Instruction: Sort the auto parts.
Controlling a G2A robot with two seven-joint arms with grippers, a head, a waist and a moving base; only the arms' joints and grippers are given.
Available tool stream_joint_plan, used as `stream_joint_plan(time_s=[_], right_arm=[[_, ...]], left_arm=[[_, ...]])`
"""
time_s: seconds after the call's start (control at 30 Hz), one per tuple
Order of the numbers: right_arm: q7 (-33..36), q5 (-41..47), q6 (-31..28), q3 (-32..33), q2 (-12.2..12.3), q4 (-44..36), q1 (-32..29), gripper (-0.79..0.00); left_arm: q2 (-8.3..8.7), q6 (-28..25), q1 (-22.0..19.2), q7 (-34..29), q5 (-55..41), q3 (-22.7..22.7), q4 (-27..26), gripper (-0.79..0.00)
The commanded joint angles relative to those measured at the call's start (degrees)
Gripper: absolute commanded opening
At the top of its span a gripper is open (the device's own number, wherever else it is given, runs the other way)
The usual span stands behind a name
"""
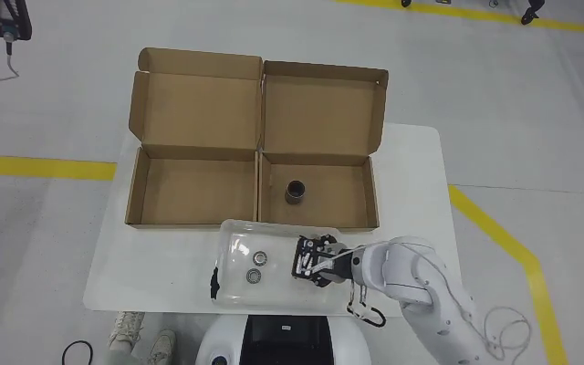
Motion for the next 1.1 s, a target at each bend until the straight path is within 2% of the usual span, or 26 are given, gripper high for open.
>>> stream_joint_plan(time_s=[0.0, 0.2, 0.33, 0.53, 0.7, 0.77, 0.87, 1.07], right_arm=[[0.00, -0.31, -0.11, -0.84, 0.11, 0.28, 0.03, -0.172], [2.07, -2.39, 2.58, -2.46, 0.48, 1.16, -0.49, -0.206], [2.23, -3.08, 1.96, -3.79, 0.70, 1.64, -0.37, -0.200], [1.97, -4.87, 2.78, -5.05, 1.01, 3.12, -0.30, -0.240], [0.23, -7.64, 3.37, -5.33, 1.35, 4.71, -0.31, -0.345], [-0.09, -8.65, 3.72, -5.60, 1.45, 5.39, -0.26, -0.357], [0.53, -9.77, 4.78, -6.24, 1.48, 6.71, 0.16, -0.317], [1.19, -9.63, 5.58, -8.38, 1.19, 9.00, 2.18, -0.348]], left_arm=[[0.00, 0.00, 0.00, 0.00, 0.00, 0.00, 0.00, 0.000], [0.00, 0.00, 0.00, 0.00, 0.00, 0.00, 0.00, 0.000], [0.00, 0.00, 0.00, 0.00, 0.00, 0.00, 0.00, 0.000], [0.00, 0.00, 0.00, 0.00, 0.00, 0.00, 0.00, 0.000], [0.00, 0.00, 0.00, 0.00, 0.00, 0.00, 0.00, 0.000], [0.00, 0.00, 0.00, 0.00, 0.00, 0.00, 0.00, 0.000], [0.00, 0.00, 0.00, 0.00, 0.00, 0.00, 0.00, 0.000], [0.00, 0.00, 0.00, 0.00, 0.00, 0.00, 0.00, 0.000]])
